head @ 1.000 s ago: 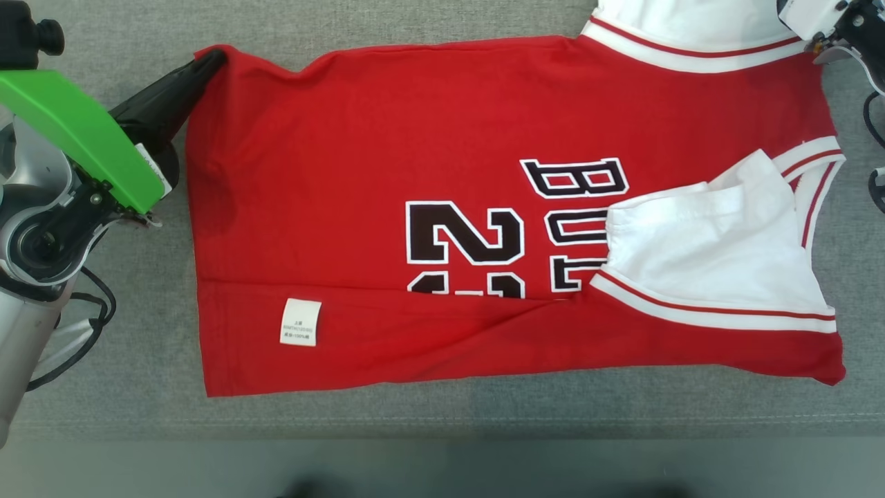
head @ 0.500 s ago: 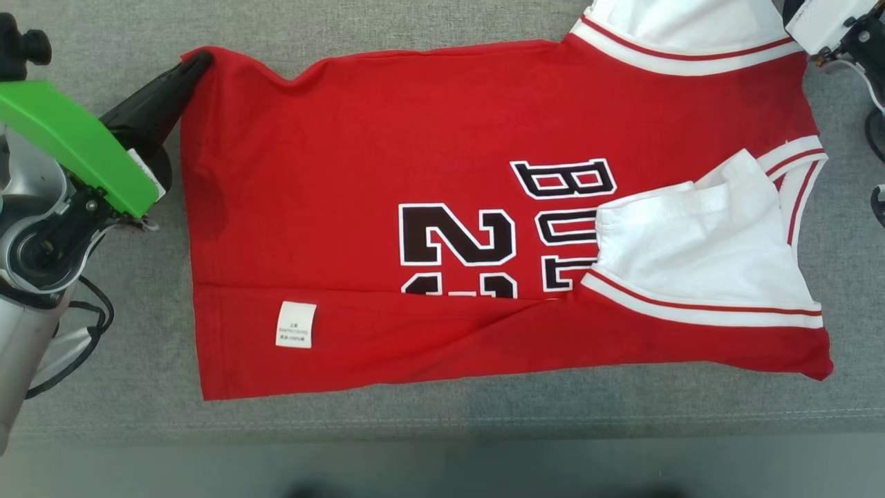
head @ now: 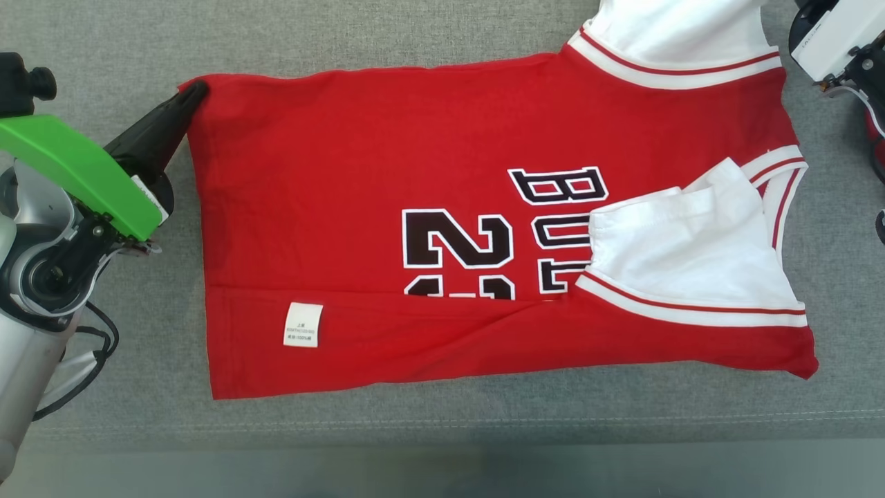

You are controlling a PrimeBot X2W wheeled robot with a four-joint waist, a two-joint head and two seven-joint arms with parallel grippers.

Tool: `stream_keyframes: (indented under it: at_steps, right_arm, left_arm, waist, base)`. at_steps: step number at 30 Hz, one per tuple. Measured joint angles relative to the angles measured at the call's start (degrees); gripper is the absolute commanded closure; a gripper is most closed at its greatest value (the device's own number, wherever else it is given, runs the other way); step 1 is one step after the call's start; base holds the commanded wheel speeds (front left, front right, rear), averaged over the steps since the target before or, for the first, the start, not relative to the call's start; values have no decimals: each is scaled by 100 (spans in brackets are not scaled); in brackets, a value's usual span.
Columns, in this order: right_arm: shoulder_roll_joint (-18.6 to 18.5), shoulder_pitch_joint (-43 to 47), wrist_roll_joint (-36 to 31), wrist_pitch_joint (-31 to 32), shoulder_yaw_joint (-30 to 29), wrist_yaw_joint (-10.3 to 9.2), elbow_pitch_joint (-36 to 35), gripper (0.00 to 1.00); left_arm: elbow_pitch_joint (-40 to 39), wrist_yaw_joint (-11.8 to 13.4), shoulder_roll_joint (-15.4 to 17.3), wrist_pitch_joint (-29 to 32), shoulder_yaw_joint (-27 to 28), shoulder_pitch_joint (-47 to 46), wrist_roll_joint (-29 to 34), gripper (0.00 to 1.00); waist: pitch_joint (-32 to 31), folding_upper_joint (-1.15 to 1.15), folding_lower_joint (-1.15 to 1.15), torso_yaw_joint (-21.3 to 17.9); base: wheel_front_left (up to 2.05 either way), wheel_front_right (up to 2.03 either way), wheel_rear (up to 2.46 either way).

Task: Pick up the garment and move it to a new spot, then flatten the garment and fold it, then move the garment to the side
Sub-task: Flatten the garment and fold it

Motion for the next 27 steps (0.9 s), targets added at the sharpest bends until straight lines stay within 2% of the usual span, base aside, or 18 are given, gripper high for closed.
stream_keyframes:
  at_steps: [27]
  right_arm:
    - [-49,649,269,-82,8,1,-383,100]
  left_arm:
    - [80,0,20,-309,-68,445,-69,100]
  waist:
    - [-502,0,0,-98]
  base:
    - [0,0,0]
